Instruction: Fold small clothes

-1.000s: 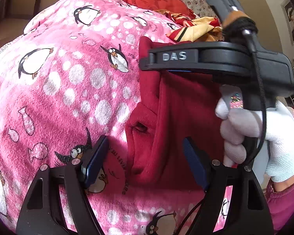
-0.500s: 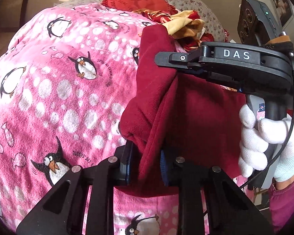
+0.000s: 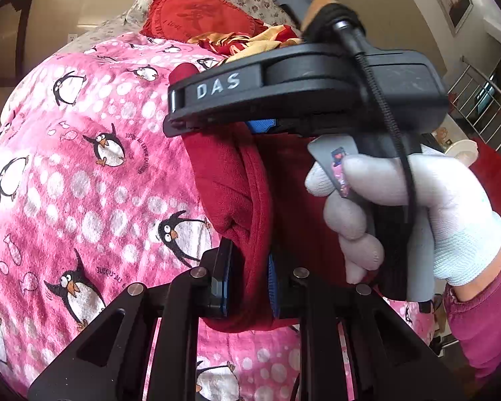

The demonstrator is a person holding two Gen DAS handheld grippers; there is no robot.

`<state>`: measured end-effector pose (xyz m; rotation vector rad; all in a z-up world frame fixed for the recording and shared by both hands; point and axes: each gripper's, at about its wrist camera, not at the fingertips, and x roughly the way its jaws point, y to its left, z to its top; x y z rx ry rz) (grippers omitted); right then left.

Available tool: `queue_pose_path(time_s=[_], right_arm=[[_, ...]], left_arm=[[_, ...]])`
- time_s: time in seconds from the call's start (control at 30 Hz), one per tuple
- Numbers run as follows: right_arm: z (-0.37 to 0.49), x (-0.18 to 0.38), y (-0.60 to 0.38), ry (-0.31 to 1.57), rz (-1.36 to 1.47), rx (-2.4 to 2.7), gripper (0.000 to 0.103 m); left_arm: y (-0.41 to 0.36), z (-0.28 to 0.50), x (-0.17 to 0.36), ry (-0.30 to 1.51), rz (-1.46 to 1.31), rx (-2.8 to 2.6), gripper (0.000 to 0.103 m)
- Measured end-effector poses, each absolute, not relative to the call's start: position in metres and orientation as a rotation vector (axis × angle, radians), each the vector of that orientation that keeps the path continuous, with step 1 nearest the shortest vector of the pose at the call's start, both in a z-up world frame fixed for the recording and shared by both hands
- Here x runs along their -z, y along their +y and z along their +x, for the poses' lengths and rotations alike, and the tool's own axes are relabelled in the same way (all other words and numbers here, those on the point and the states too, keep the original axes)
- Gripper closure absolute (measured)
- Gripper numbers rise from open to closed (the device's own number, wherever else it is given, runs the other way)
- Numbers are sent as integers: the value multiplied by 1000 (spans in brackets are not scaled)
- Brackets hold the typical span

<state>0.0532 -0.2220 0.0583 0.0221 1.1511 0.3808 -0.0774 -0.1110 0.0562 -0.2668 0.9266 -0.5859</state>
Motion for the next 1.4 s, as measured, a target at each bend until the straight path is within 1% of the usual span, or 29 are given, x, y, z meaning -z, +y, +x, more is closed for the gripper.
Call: queue_pose_path(time_s=[0.07,0.1,0.13,0.2,0.23,0.5,0.77,1.0,1.17,1.23,1.27,1.3,1.33,1.37,1.4], right_arm=[[55,-51,-216,1149,-43,-349,43],[55,-50,-216,1129,-71,-328,59],[53,-51,-221,1110,-53,-328,72],[46,-58,-236,1078,18,-351,83],[42,-64,-242,1059,25,-353,85],[-3,-114,-318,883,175,-338,87],[-57,-129,-424,776,328,-238,88],[-105,-99,-512,762,462,-121,88],[-111,-53,-542,818,516,-71,88],[-111,-47,-550,811,568,-86,86],[-113,-49,-553,805,587,-92,85],[-116,-54,-556,795,592,-85,84],[-119,-61,-558,782,575,-66,81],[-123,-70,-559,767,546,-39,81],[-129,-83,-558,738,513,-30,81]], left_arm=[[-110,-79,-58,924,-259,585,87],[-112,-78,-60,920,-256,590,87],[-113,-78,-63,918,-255,600,87],[-121,-77,-70,911,-242,623,87],[-125,-79,-75,905,-229,638,87],[-189,-97,-114,852,-123,770,87],[-278,-114,-123,848,-11,892,87],[-346,-129,-99,909,70,943,87],[-353,-124,-91,1047,13,960,86],[-342,-126,-102,1035,-1,971,80],[-335,-128,-109,1009,13,965,74],[-329,-128,-115,980,29,953,63],[-322,-129,-120,947,43,939,56],[-315,-133,-123,919,53,922,44],[-307,-133,-126,891,67,894,42]])
